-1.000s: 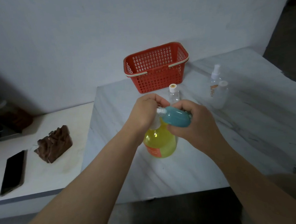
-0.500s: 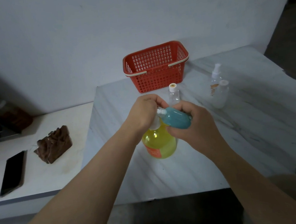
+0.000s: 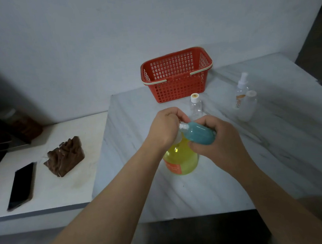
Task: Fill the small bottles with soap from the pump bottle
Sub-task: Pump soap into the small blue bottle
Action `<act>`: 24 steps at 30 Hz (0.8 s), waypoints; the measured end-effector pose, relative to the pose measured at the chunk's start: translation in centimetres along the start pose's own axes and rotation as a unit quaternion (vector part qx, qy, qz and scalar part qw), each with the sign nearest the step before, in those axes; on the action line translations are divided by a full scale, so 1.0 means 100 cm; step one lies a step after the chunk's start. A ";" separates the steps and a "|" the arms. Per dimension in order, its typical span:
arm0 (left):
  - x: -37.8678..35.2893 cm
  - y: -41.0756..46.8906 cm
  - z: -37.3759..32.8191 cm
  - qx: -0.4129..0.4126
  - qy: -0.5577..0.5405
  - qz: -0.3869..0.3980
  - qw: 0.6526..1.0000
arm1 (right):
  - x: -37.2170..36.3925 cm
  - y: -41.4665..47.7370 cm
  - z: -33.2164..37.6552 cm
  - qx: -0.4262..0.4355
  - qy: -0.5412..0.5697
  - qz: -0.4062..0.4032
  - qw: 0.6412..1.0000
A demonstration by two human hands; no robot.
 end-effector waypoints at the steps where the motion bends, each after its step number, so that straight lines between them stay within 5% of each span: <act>1: 0.000 -0.001 -0.001 0.000 -0.001 -0.002 1.000 | 0.001 -0.001 0.001 0.003 -0.002 0.001 1.000; 24: -0.001 0.002 -0.001 0.004 -0.001 0.024 1.000 | 0.001 0.000 -0.002 -0.008 -0.004 0.003 1.000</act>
Point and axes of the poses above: each hand's wrist, its own y-axis towards the middle knuckle, its own x-axis out of the back of the hand, z = x × y, the point moved 5 cm from there along y, towards the middle knuckle, and after that the axes turned 6 degrees about -x, right-handed, at the moved point
